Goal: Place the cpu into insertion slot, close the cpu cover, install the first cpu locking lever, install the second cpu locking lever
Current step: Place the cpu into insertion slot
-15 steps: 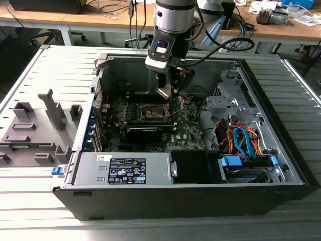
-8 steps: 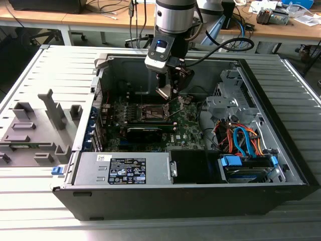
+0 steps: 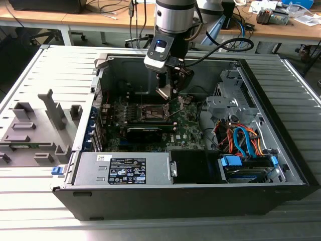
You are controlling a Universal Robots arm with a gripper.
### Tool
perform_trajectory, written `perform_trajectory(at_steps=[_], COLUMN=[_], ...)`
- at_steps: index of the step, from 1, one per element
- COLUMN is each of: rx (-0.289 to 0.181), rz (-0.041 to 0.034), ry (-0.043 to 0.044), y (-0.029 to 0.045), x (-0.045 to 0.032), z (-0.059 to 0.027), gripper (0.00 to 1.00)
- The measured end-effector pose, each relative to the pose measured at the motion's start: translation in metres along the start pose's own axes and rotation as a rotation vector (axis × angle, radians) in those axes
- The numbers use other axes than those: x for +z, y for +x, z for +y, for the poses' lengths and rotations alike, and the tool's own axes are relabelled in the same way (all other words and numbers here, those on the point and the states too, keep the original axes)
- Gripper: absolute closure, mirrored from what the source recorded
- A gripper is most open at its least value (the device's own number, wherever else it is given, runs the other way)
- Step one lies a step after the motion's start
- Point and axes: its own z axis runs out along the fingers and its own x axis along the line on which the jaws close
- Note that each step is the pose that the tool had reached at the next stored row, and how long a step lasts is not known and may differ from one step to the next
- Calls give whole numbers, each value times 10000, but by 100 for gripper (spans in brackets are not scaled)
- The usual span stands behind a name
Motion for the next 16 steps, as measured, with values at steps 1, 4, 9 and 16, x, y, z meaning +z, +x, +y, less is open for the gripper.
perform_trajectory(at_steps=[1, 4, 9, 16], rx=[20, 79, 189, 359], rz=[-3, -8, -19, -36], ry=[2, 6, 15, 28], y=[0, 0, 0, 0], x=[0, 0, 0, 0], z=[0, 0, 0, 0], gripper=[46, 46, 46, 46])
